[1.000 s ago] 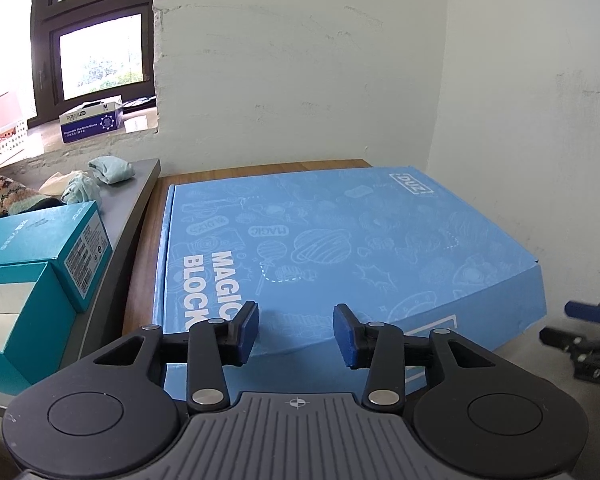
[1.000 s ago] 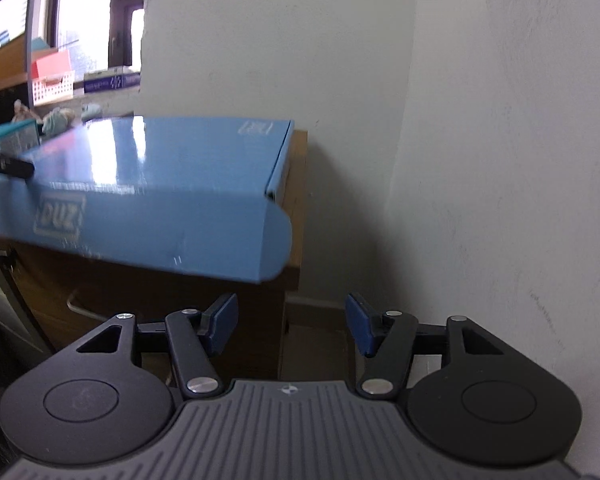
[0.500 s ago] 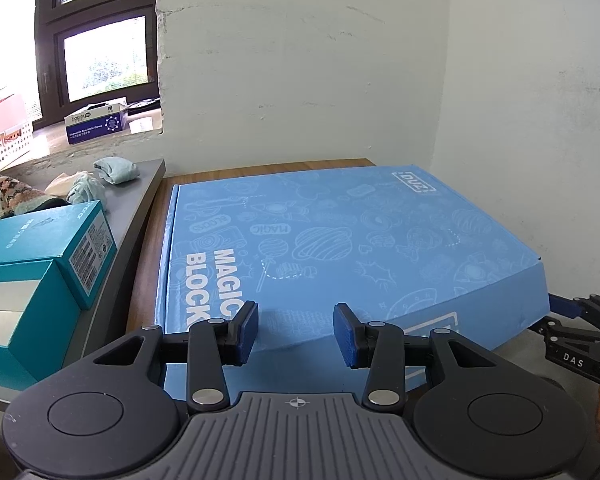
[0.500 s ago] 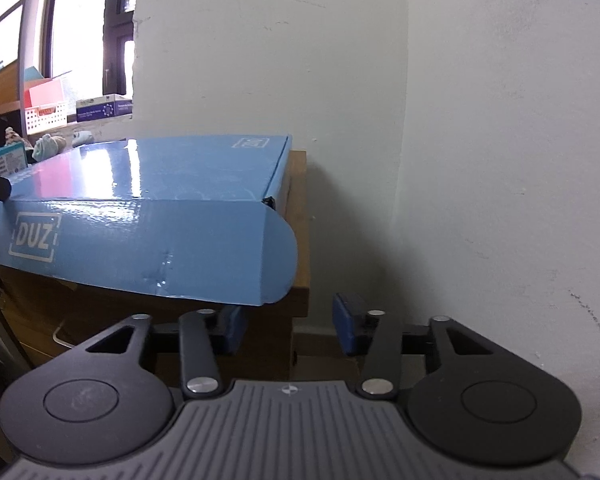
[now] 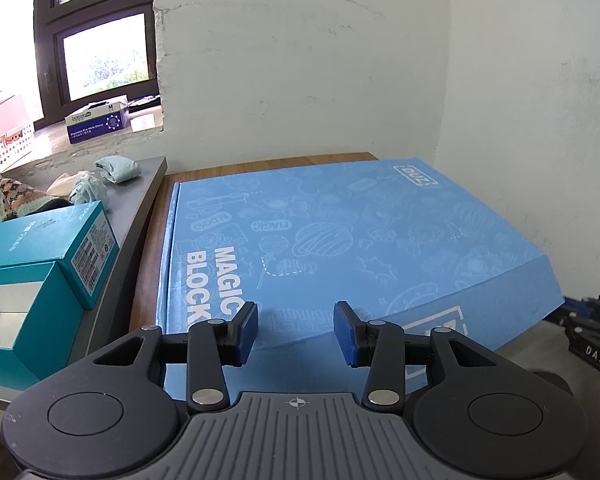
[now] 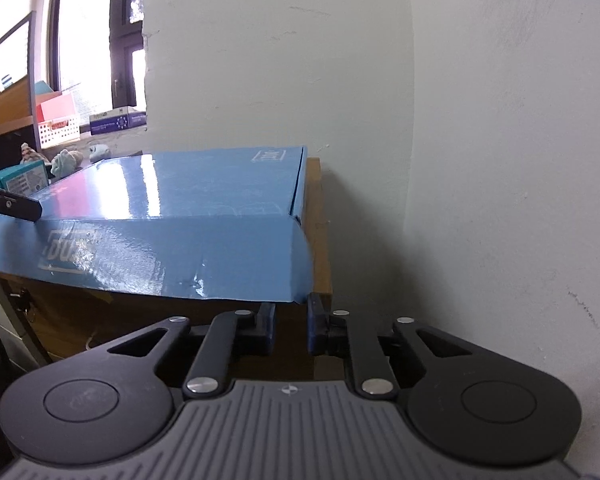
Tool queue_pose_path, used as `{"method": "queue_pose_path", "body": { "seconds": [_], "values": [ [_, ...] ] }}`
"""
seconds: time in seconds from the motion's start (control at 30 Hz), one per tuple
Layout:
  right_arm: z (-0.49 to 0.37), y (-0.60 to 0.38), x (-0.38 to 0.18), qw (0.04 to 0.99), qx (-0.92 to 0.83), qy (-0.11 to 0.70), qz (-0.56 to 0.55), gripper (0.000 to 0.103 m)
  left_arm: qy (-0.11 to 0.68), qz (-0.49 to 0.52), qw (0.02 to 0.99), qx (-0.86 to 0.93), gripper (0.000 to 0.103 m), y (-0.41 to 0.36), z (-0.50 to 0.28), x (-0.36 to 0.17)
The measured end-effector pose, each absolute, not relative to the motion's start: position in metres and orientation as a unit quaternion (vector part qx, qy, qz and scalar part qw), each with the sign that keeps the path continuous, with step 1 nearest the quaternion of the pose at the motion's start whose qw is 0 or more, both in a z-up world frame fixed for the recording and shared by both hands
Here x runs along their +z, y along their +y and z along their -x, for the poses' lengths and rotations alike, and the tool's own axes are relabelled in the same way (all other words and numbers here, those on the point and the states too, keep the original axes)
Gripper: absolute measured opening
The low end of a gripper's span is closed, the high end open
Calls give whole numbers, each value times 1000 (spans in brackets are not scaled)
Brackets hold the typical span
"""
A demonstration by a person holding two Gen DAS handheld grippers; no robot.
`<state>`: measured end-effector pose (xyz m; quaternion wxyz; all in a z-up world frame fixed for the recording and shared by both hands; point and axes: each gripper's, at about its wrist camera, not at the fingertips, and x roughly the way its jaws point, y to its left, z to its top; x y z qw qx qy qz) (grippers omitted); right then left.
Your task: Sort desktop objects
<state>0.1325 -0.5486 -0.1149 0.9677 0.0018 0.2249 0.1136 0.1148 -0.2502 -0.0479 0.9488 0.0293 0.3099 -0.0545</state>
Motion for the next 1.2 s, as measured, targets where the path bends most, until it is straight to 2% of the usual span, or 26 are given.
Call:
{"method": "queue_pose_path", "body": {
  "seconds": [0.2, 0.77, 1.0, 1.2],
  "values": [
    [-131, -548, -104, 969, 120, 214, -8, 10, 312, -30, 948, -55, 45, -251, -114, -47],
    [-140, -547, -119, 961, 124, 249, -7, 11, 299, -35, 952, -50, 45, -253, -109, -49],
    [-130, -549, -110, 959, 123, 254, -4, 11, 279, -60, 958, -44, 46, -263, -94, -55],
    [-126, -553, -96, 958, 119, 261, -3, 11, 289, -28, 956, -32, 46, -261, -78, -60]
  ]
}}
